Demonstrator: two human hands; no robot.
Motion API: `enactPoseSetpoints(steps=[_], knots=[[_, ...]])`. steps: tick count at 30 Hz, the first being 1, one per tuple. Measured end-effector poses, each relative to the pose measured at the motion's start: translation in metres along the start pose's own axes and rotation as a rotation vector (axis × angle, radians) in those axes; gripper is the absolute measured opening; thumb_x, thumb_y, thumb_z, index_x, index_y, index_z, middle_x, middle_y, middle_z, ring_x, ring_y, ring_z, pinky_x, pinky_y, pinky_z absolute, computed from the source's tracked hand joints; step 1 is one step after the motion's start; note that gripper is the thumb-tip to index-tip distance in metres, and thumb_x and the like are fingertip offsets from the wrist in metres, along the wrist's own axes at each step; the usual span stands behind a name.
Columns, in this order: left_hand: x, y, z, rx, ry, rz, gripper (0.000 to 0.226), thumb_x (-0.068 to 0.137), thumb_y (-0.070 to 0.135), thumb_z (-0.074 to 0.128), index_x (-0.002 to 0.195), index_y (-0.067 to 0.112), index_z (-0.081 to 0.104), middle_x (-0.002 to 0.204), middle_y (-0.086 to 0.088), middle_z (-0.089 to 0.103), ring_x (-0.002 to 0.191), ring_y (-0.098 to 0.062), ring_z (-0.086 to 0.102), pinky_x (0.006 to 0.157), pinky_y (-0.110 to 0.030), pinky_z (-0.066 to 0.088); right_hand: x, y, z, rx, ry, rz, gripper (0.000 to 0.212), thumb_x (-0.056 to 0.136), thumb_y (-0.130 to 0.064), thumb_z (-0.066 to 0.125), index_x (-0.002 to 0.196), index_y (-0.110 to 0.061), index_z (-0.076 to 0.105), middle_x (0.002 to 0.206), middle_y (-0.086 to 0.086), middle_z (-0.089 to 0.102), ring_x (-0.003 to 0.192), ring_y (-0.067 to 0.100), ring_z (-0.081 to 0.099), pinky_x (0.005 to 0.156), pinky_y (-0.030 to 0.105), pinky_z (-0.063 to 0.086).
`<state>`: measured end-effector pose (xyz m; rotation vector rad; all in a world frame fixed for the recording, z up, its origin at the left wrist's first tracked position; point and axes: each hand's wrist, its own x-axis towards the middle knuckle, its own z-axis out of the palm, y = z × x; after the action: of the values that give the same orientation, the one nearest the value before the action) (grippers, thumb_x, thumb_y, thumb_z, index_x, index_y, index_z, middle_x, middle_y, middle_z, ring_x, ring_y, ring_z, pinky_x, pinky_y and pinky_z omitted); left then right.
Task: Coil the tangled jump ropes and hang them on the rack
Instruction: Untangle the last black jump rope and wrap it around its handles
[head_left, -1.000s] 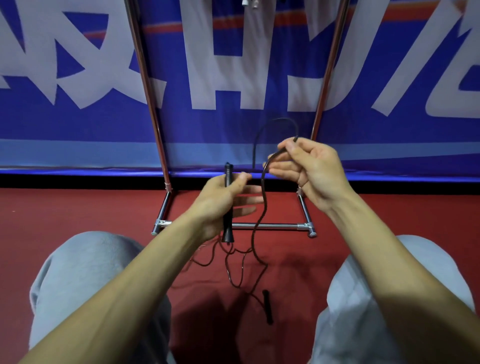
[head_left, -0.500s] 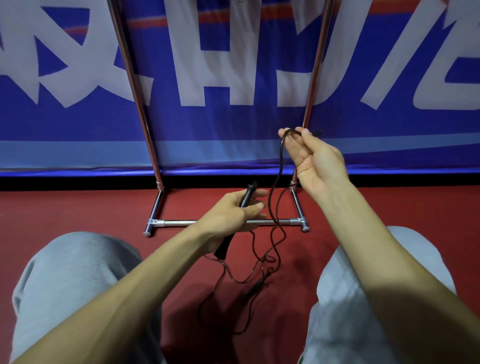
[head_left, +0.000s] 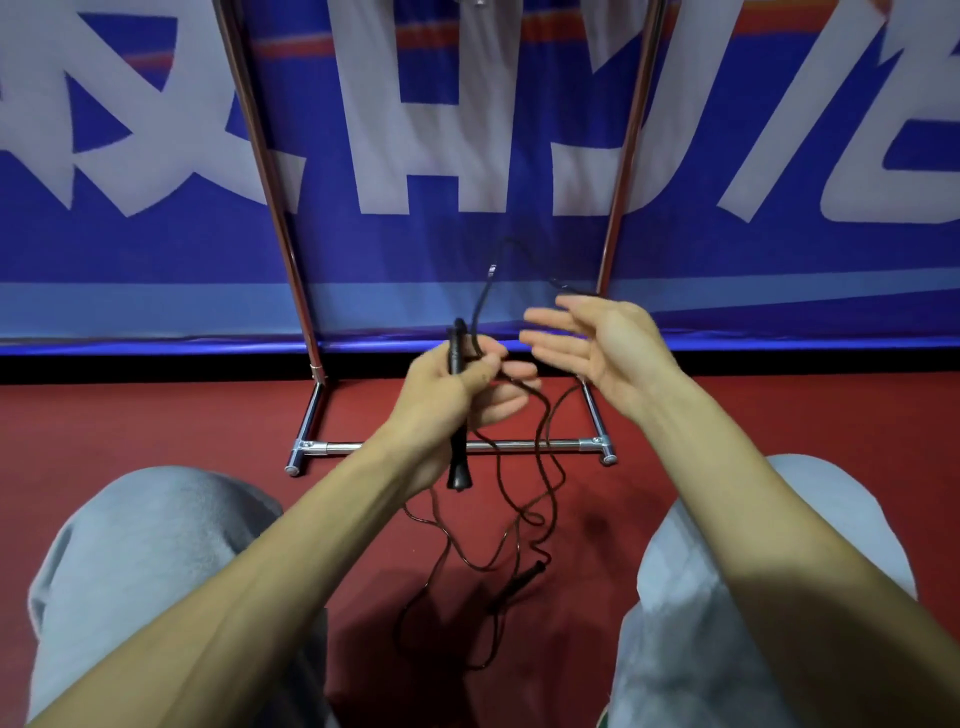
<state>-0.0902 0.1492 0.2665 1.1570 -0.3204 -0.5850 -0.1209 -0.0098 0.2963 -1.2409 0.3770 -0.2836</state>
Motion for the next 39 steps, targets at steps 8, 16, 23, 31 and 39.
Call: enactPoseSetpoints(steps=[8, 16, 23, 31, 39], knots=[[0.002, 0.041, -0.025, -0.562, 0.137, 0.065, 0.013, 0.1, -0.002, 0.036, 0.106, 0.005, 0.046, 0.098, -0.023, 0.071, 0.086, -0.032, 0.072, 0.074, -0.035, 0.06, -0.004, 0.039, 0.021, -0.88, -0.441, 0.165, 0.037, 0.089, 0.009, 0.031, 0.114, -0.009, 0.053, 0.104, 0.012, 0.068, 0.092, 0.027, 0.066, 0.077, 0.032, 0.043], [0.004, 0.046, -0.04, -0.823, 0.148, 0.119, 0.017, 0.103, 0.004, 0.038, 0.118, 0.005, 0.045, 0.103, -0.022, 0.071, 0.091, -0.033, 0.072, 0.079, -0.038, 0.059, -0.003, 0.047, 0.013, -1.071, -0.498, 0.077, 0.027, 0.094, 0.004, 0.045, 0.081, -0.016, 0.057, 0.081, 0.004, 0.067, 0.081, 0.02, 0.067, 0.07, 0.036, 0.055], [0.009, 0.033, -0.028, -0.315, 0.215, 0.036, 0.022, 0.104, 0.024, 0.038, 0.109, 0.009, 0.053, 0.111, -0.015, 0.068, 0.101, -0.023, 0.069, 0.081, -0.036, 0.058, 0.002, 0.032, 0.008, -0.681, -0.152, -0.109, 0.024, 0.095, 0.01, 0.04, 0.091, -0.009, 0.054, 0.083, 0.018, 0.065, 0.069, 0.03, 0.069, 0.063, 0.036, 0.061], [0.001, 0.003, -0.012, 0.428, 0.021, -0.09, 0.024, 0.099, 0.01, 0.05, 0.119, 0.013, 0.063, 0.108, -0.006, 0.071, 0.103, -0.013, 0.065, 0.093, -0.03, 0.047, -0.005, 0.005, 0.005, -0.188, -0.026, -0.189, 0.014, 0.097, 0.007, 0.039, 0.098, -0.001, 0.05, 0.081, 0.015, 0.061, 0.058, 0.022, 0.07, 0.056, 0.029, 0.059], [0.002, -0.003, -0.008, 0.4, 0.071, 0.083, 0.018, 0.099, 0.002, 0.046, 0.091, 0.011, 0.059, 0.078, -0.006, 0.067, 0.072, -0.013, 0.07, 0.067, -0.026, 0.057, -0.005, 0.005, 0.004, -0.174, -0.043, -0.116, 0.019, 0.096, -0.021, 0.056, 0.094, -0.002, 0.059, 0.084, 0.012, 0.065, 0.055, 0.017, 0.068, 0.052, 0.024, 0.056]])
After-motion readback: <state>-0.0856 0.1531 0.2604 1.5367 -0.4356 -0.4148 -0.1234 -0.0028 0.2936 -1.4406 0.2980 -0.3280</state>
